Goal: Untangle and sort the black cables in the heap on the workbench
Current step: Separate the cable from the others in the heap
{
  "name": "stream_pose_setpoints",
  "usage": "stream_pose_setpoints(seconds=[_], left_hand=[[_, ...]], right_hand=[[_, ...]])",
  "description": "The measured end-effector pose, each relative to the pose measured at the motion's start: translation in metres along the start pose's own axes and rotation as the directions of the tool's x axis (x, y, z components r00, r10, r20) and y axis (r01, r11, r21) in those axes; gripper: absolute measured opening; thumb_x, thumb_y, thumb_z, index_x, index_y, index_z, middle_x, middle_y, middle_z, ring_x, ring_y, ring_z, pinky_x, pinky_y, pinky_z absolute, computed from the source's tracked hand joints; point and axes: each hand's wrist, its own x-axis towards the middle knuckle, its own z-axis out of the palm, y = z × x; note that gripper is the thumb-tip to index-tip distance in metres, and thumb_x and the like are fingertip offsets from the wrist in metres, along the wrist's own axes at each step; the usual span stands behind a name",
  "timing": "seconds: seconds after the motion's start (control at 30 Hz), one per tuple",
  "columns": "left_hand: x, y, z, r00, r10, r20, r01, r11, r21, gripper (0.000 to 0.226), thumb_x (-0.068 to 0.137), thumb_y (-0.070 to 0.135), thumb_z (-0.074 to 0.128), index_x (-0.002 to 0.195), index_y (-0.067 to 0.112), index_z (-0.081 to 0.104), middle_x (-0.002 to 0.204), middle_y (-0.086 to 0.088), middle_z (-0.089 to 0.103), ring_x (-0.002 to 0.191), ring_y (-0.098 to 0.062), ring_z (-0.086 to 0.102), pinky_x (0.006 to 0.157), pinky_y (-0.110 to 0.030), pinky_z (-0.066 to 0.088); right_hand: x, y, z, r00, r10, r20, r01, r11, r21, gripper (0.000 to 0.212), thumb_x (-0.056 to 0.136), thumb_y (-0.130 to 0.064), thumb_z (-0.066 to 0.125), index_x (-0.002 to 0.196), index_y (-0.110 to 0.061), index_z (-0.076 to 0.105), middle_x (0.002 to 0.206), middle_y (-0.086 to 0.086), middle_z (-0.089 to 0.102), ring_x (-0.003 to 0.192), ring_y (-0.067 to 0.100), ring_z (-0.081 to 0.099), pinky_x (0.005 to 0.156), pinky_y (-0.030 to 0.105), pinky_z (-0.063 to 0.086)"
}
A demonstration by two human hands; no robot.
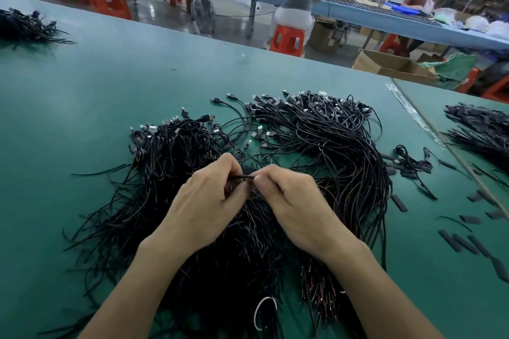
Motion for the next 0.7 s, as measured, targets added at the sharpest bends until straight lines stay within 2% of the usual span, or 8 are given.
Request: stream_pose_setpoints(seconds=[0.1,0.17,0.23,0.33,0.43,0.53,0.63,0.7], left_hand=[[0.002,-0.003,-0.003,0.994,-0.085,-0.066,0.075,0.987,-0.142,0.036,0.087,0.062,0.051,0.074,0.029,0.052,0.058,0.012,0.054,0.046,-0.007,0.043,0.045,-0.027,0.037],[0.003,-0.004,-0.007,0.987,-0.150,-0.052,0.139,0.976,-0.169,0.048,0.089,0.066,0.050,0.065,0.024,0.053,0.049,0.011,0.048,0.041,-0.006,0.038,0.043,-0.027,0.034],[0.002,0.000,-0.011,0.983,-0.154,0.102,0.177,0.945,-0.276,0.049,0.086,0.063,0.049,0.057,0.023,0.048,0.045,0.010,0.041,0.040,-0.006,0.033,0.042,-0.025,0.030],[-0.001,0.019,-0.014,0.908,0.019,0.418,0.212,0.841,-0.498,0.055,0.095,0.061,0.044,0.054,0.025,0.047,0.050,0.006,0.034,0.046,-0.014,0.028,0.046,-0.029,0.025],[-0.008,0.039,-0.015,0.804,0.210,0.557,0.300,0.665,-0.684,0.053,0.098,0.052,0.037,0.054,0.026,0.049,0.050,0.007,0.035,0.045,-0.014,0.026,0.047,-0.031,0.022],[-0.012,0.049,-0.016,0.789,0.308,0.531,0.424,0.353,-0.834,0.049,0.099,0.047,0.050,0.059,0.020,0.055,0.048,0.008,0.031,0.041,-0.006,0.024,0.042,-0.020,0.021],[-0.007,0.047,-0.013,0.905,0.150,0.398,0.398,0.033,-0.917,0.043,0.099,0.043,0.050,0.069,0.014,0.063,0.046,0.008,0.033,0.037,-0.003,0.029,0.037,-0.013,0.029],[-0.002,0.041,-0.007,0.957,-0.076,0.280,0.280,-0.002,-0.960,0.044,0.099,0.038,0.044,0.071,0.014,0.067,0.048,0.007,0.039,0.037,-0.002,0.035,0.035,-0.015,0.035]], right_hand=[[0.000,0.004,-0.006,0.974,0.032,-0.226,-0.003,0.991,0.130,0.018,0.099,-0.030,0.057,0.088,-0.023,0.070,0.075,-0.019,0.065,0.071,0.001,0.061,0.063,0.013,0.044],[0.002,0.004,-0.013,0.942,0.079,-0.328,0.002,0.971,0.239,0.021,0.098,-0.032,0.056,0.082,-0.026,0.067,0.063,-0.018,0.059,0.052,0.001,0.050,0.048,0.012,0.037],[0.004,0.004,-0.020,0.902,0.105,-0.419,0.020,0.959,0.282,0.024,0.100,-0.031,0.055,0.080,-0.023,0.068,0.058,-0.013,0.054,0.048,0.003,0.040,0.044,0.015,0.032],[0.010,0.004,-0.024,0.871,0.186,-0.455,-0.033,0.946,0.322,0.024,0.100,-0.030,0.056,0.082,-0.022,0.070,0.056,-0.009,0.049,0.051,0.006,0.035,0.046,0.025,0.031],[0.011,0.006,-0.018,0.941,0.227,-0.249,-0.134,0.930,0.343,0.020,0.096,-0.033,0.060,0.086,-0.022,0.073,0.059,0.006,0.054,0.052,0.018,0.038,0.047,0.038,0.036],[0.004,0.001,-0.005,0.985,0.167,0.050,-0.174,0.936,0.305,0.021,0.096,-0.032,0.063,0.079,-0.025,0.072,0.071,0.016,0.065,0.059,0.035,0.050,0.057,0.051,0.047],[-0.005,-0.005,0.008,0.969,0.111,0.223,-0.167,0.953,0.252,0.030,0.098,-0.018,0.059,0.070,-0.025,0.066,0.060,0.002,0.054,0.052,0.021,0.040,0.048,0.044,0.037],[-0.010,-0.007,0.011,0.951,0.111,0.287,-0.171,0.966,0.193,0.026,0.101,-0.019,0.055,0.078,-0.016,0.066,0.057,-0.007,0.048,0.049,0.009,0.037,0.047,0.034,0.033]])
